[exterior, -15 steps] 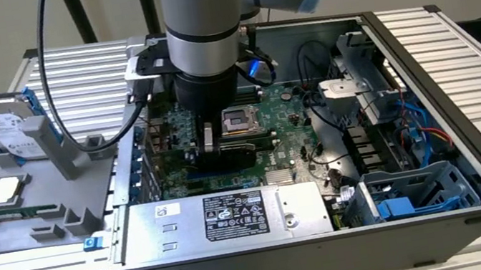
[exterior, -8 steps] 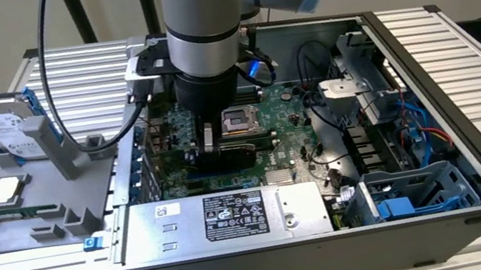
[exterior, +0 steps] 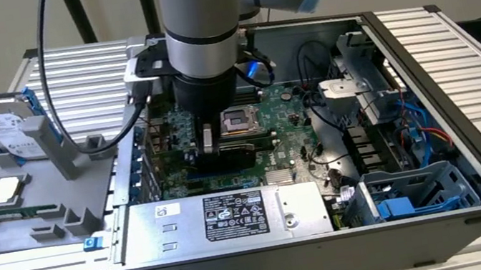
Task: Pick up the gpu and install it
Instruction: 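Insert the gpu into the slot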
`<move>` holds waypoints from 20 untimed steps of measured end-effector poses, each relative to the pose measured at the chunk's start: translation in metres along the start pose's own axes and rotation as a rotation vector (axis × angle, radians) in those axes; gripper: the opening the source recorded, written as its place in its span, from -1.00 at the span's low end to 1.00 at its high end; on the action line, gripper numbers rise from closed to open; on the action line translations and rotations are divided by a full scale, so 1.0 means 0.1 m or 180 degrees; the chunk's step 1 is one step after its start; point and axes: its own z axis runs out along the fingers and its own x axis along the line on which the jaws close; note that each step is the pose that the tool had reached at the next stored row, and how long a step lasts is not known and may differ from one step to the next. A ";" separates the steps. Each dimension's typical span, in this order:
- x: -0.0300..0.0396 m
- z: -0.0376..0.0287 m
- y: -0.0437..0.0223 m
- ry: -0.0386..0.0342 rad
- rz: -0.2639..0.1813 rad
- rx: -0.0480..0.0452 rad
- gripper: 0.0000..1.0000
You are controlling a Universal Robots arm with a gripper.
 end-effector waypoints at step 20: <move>-0.001 -0.051 -0.013 0.0011 -0.0129 -0.0035 -1.00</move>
